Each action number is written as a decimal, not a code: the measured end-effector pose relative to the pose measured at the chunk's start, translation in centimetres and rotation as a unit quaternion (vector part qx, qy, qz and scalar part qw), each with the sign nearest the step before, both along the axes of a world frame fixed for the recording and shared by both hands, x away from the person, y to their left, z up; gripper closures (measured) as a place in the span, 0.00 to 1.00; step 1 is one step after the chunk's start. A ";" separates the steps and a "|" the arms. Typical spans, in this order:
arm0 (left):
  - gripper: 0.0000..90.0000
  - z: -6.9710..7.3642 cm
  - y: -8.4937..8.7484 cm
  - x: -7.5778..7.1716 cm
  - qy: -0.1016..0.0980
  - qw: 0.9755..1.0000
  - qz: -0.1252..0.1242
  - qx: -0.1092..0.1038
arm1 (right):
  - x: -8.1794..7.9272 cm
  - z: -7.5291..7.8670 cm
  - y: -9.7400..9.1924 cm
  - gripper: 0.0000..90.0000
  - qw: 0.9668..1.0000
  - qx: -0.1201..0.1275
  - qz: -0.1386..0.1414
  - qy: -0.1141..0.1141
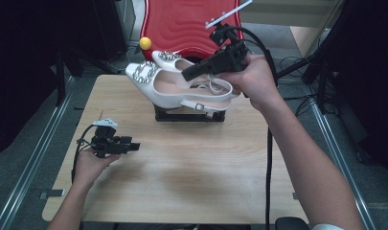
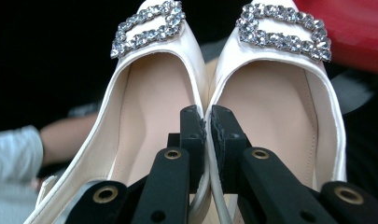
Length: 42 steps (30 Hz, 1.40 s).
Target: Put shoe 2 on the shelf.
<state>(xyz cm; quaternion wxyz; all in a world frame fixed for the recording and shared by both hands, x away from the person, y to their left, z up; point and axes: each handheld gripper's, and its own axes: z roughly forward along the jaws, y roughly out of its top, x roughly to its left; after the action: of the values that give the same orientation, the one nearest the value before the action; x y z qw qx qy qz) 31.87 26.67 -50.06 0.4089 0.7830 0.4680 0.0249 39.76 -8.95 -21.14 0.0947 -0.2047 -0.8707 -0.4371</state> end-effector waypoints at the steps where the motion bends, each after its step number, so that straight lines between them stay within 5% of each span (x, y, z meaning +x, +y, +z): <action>1: 0.47 0.0 0.0 0.0 0.001 1.000 -0.002 0.000 | 0.2 0.4 -0.2 0.95 1.000 0.008 -0.012 0.001; 9: 0.47 -0.1 -0.4 0.3 0.001 1.000 -0.008 0.004 | 1.7 3.0 -1.4 0.95 0.992 0.075 -0.096 0.007; 14: 0.47 -0.1 -0.5 0.4 0.001 1.000 -0.010 0.006 | 2.8 3.7 -1.2 0.95 0.985 0.102 -0.140 -0.002; 21: 0.47 -0.1 -0.6 0.5 0.003 1.000 -0.017 0.007 | 4.8 4.2 -0.9 0.95 0.970 0.143 -0.197 0.000; 26: 0.48 -0.2 -0.7 0.6 0.003 1.000 -0.018 0.008 | 6.2 4.3 -0.9 0.95 0.958 0.161 -0.238 -0.006; 30: 0.48 -0.2 -0.8 0.6 0.006 1.000 -0.019 0.003 | 7.1 4.2 -1.0 0.95 0.941 0.178 -0.288 -0.015; 34: 0.48 -0.2 -0.9 0.7 0.006 1.000 -0.021 0.002 | 8.0 4.1 -1.1 0.95 0.929 0.189 -0.317 -0.016; 42: 0.48 -0.3 -1.1 0.8 0.007 1.000 -0.026 0.001 | 8.9 4.8 -1.5 0.95 0.907 0.180 -0.378 -0.051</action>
<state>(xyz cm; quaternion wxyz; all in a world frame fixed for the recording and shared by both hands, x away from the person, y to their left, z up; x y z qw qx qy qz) 32.67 25.55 -50.37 0.4052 0.7954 0.4506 0.0095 48.69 -10.40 -16.33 -0.0876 -0.4755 -0.6383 -0.5989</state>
